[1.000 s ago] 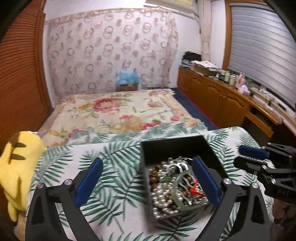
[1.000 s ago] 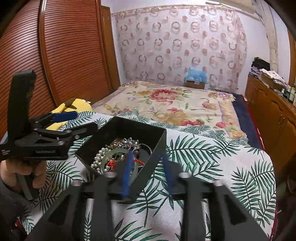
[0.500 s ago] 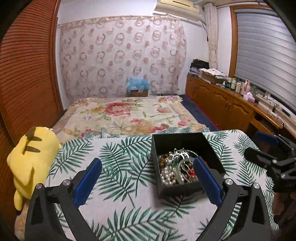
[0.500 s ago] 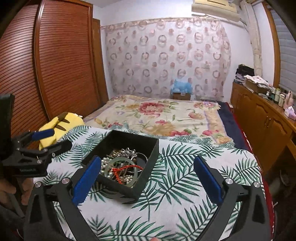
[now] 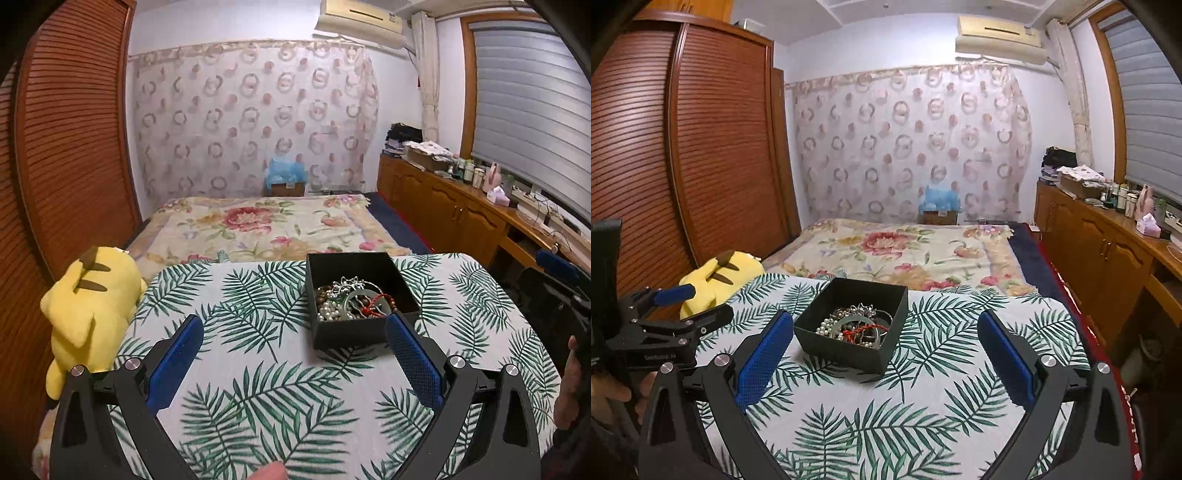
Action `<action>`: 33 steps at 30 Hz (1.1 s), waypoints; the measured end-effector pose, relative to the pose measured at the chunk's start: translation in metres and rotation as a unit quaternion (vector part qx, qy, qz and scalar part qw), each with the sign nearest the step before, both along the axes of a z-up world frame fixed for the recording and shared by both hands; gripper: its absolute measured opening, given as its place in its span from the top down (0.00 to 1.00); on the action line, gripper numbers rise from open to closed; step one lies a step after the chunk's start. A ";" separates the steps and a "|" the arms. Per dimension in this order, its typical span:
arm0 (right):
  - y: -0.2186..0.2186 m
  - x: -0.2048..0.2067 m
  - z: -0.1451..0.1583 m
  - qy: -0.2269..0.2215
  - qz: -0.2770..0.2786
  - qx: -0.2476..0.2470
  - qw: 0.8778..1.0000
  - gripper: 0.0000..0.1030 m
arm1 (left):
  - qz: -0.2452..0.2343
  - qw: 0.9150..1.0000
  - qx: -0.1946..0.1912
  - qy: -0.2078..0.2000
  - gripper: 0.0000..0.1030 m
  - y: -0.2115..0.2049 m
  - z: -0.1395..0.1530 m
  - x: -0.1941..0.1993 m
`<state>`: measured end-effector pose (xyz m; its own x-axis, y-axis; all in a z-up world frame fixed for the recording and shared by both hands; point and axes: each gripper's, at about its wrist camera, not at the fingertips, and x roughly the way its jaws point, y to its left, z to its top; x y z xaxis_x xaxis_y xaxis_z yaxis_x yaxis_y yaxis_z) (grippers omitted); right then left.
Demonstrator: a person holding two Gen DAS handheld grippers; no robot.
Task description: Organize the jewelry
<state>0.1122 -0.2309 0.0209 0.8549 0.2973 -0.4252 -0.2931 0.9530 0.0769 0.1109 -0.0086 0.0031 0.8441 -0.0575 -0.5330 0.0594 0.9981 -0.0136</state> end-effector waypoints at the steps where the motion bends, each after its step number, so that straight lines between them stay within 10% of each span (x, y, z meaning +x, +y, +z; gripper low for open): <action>1: -0.001 -0.004 0.002 -0.001 -0.003 0.000 1.000 0.02 | 0.000 1.000 0.001 -0.002 0.07 -0.001 0.002 -0.003; 33: -0.014 -0.041 -0.004 -0.013 -0.034 0.004 0.999 0.02 | 0.003 0.999 0.011 -0.047 0.07 -0.010 0.020 -0.060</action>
